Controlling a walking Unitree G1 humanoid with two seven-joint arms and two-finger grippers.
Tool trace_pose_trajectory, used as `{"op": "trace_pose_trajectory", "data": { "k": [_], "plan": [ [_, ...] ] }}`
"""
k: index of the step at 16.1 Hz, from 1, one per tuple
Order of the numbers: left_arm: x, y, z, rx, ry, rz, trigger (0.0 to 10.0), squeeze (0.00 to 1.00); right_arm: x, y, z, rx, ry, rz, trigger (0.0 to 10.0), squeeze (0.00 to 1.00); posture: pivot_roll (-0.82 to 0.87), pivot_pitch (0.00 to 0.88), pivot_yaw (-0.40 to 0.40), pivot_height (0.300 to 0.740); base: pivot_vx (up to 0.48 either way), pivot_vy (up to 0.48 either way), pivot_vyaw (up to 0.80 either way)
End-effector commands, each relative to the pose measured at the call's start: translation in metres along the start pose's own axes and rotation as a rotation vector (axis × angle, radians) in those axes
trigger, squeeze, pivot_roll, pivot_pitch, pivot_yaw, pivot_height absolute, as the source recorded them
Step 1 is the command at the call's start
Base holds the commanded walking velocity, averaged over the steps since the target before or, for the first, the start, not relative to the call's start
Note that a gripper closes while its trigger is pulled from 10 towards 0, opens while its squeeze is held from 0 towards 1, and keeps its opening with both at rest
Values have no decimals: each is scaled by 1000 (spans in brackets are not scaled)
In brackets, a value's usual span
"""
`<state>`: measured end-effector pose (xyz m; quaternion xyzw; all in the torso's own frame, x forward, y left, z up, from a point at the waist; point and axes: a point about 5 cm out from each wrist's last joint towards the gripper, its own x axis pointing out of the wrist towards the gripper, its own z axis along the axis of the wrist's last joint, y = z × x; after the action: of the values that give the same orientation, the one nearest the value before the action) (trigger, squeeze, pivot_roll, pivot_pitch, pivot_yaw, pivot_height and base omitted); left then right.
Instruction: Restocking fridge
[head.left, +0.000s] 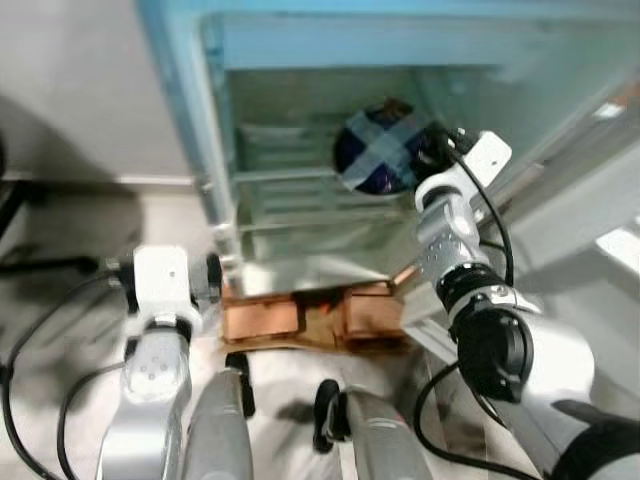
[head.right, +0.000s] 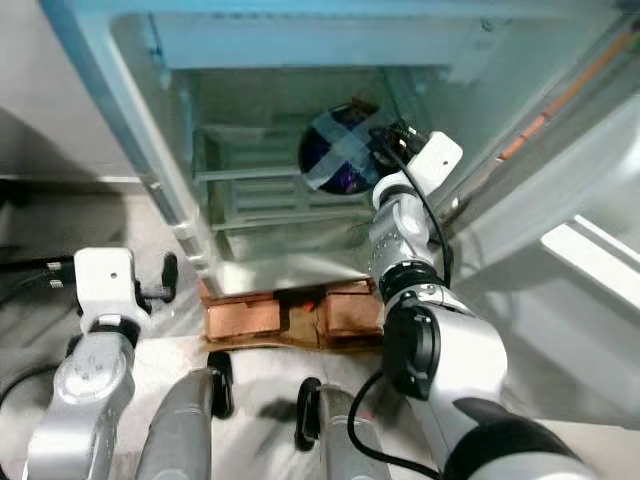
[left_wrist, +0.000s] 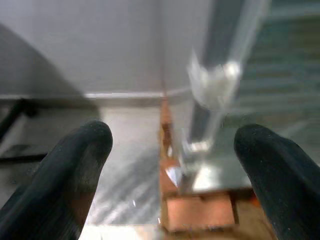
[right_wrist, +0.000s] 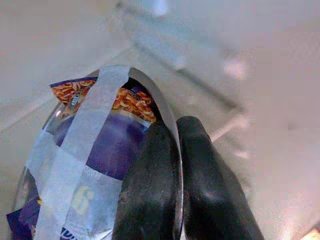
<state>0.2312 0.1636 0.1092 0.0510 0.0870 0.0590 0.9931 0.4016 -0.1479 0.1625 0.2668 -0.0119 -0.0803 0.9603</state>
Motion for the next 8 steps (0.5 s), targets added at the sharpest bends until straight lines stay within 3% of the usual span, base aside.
{"op": "trace_pose_trajectory", "data": {
  "k": [1, 5, 8],
  "plan": [
    [-2, 2, -7, 12, 23, 1, 10000, 0, 1, 5, 5, 4, -28, 16, 10000, 0, 247, 149, -114, 740, 0, 0, 0],
    [6, 5, -8, 100, -36, -37, 10000, 0, 2, 7, 4, -34, -5, 64, 10000, 0, 234, 129, -98, 740, 0, 0, 0],
    [10, 7, -11, 110, -39, -47, 10000, 0, 1, 3, 2, -77, 28, 136, 10000, 0, 213, 99, -76, 740, 0, 0, 0]
  ]
}}
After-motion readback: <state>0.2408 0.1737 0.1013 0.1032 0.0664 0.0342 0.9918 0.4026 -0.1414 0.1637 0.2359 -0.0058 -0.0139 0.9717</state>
